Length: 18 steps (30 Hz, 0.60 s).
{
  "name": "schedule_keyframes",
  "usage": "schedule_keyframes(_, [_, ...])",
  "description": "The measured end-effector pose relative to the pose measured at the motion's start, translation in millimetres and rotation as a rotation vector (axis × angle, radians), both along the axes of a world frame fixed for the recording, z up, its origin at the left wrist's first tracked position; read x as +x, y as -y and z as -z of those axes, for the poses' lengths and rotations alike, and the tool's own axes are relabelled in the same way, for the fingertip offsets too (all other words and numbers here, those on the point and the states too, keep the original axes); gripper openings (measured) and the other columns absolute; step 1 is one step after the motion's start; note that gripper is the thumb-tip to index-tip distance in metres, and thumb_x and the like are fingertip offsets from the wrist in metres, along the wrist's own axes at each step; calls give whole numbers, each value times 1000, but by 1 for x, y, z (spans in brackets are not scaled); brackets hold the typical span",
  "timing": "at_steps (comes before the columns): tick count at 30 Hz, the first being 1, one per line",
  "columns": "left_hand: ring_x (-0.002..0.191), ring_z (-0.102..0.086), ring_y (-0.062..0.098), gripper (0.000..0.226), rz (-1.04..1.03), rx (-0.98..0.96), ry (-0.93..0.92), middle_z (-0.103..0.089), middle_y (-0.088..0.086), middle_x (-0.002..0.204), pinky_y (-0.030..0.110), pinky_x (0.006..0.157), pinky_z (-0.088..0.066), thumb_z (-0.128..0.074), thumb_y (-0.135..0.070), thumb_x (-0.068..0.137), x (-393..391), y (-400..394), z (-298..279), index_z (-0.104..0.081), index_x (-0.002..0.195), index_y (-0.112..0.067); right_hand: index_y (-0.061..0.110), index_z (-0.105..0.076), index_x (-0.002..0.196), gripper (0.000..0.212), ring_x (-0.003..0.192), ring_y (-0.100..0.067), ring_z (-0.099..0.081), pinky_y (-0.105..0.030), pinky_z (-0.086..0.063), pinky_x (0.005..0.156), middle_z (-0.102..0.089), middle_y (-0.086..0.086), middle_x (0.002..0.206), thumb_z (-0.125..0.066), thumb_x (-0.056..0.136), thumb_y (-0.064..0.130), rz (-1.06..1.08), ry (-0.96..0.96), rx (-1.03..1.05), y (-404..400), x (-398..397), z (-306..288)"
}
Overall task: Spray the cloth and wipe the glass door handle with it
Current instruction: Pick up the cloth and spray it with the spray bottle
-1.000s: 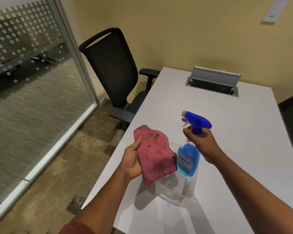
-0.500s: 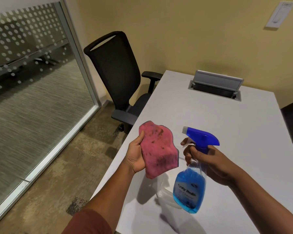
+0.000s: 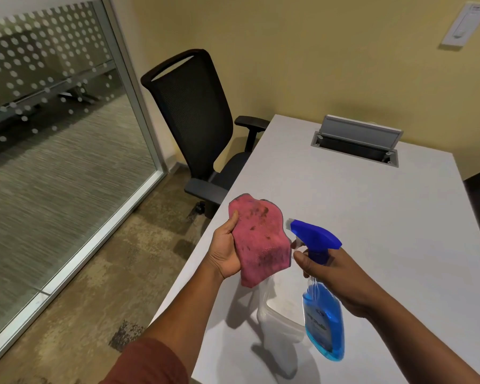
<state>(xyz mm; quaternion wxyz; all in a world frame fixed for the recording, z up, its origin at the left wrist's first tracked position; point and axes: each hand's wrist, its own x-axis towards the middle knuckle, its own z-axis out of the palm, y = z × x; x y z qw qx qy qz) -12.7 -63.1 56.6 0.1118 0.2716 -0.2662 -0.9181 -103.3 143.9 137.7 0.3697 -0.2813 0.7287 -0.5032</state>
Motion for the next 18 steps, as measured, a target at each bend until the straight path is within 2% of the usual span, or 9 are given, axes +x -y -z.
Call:
schedule_keyframes(2, [116, -66, 36, 55, -14, -5, 4, -68, 19, 130, 54, 107, -46, -41, -53, 103, 0, 1, 0, -63, 132, -11, 33, -63, 104, 31, 72, -12, -64, -28, -54, 74, -68, -5, 79, -67, 78, 48, -10, -21, -7, -2, 3, 0])
schedule_keyframes(6, [119, -65, 37, 56, -27, 0, -6, -67, 19, 132, 55, 108, -46, -42, -53, 102, 1, 4, 0, -62, 134, -11, 22, -64, 101, 34, 72, -16, -59, -34, -54, 74, -64, -18, 83, -69, 78, 48, -2, -22, -2, -8, 11, 1])
schedule_keyframes(12, [112, -69, 34, 53, -32, 20, -41, -70, 18, 127, 51, 100, -50, -44, -52, 101, 5, 5, -2, -66, 128, -11, 27, -65, 101, 34, 76, -17, -64, -22, -57, 66, -69, -5, 81, -68, 74, 47, 101, 7, 10, -20, 12, 3])
schedule_keyframes(15, [112, -70, 34, 54, -17, 22, -52, -69, 18, 129, 51, 101, -50, -44, -52, 102, 7, 5, -2, -64, 131, -11, 23, -64, 104, 40, 78, -18, -65, -25, -53, 69, -69, -3, 82, -66, 73, 49, 147, -7, 29, -23, 5, 2])
schedule_keyframes(18, [112, -70, 34, 54, -12, 22, -53, -68, 18, 129, 51, 100, -50, -44, -51, 102, 8, 3, -3, -63, 132, -11, 25, -62, 105, 40, 79, -20, -64, -29, -53, 72, -68, -8, 84, -65, 73, 50, 166, -36, 39, -22, -1, -2])
